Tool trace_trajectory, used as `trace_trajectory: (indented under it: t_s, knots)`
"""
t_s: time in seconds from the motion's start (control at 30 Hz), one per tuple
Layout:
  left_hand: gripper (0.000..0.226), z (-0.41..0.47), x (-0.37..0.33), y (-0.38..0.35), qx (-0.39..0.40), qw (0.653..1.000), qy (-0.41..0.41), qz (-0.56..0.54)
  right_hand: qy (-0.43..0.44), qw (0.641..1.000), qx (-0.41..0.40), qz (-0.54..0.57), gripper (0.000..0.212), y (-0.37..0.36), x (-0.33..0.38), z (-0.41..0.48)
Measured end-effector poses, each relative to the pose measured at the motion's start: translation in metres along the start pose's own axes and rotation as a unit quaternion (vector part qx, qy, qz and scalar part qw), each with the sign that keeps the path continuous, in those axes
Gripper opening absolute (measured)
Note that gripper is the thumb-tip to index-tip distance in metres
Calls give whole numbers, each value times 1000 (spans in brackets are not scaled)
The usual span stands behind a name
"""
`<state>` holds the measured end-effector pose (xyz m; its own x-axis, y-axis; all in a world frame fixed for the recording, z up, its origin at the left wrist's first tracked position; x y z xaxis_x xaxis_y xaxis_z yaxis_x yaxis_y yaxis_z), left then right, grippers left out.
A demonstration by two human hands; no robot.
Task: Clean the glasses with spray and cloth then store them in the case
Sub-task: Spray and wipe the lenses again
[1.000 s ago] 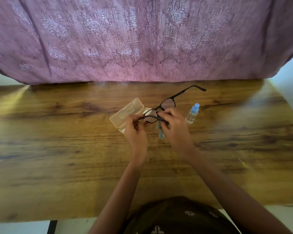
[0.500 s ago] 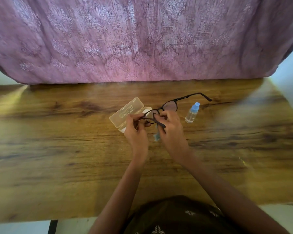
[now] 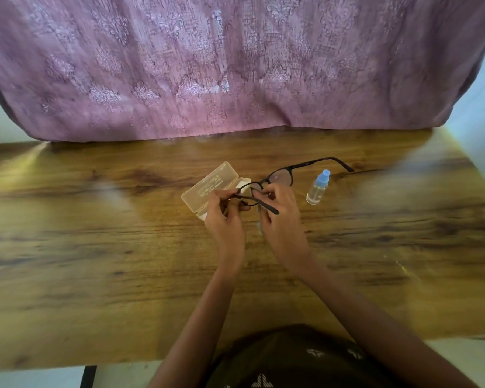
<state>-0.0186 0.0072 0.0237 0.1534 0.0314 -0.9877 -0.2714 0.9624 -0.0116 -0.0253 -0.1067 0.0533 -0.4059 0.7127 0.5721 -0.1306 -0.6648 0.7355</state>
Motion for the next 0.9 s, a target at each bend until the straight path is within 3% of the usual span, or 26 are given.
trace_trajectory:
  t_s: [0.33,0.73,0.9]
  knots:
    - [22,-1,3,-1,16,1000,-9,13,-23,998,54,-7,28,-6,3,-1]
    - [25,-1,3,0,31,999,-12,-7,-25,1000,0,14,36,3,-3,5]
    - [20,0,3,-2,38,999,-15,-5,-38,998,47,14,29,-7,-8,5]
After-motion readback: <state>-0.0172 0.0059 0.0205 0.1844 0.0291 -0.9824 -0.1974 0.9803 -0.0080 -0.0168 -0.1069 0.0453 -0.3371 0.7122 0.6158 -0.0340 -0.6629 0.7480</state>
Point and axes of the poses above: each hand's wrist, its own z-axis towards the middle knuckle, its own y-axis out of the back of the hand, x = y × z, the point moved 4 cm from there along z, towards the middle knuckle, and after that the axes turned 14 degrees about x, right-handed, at the moved point
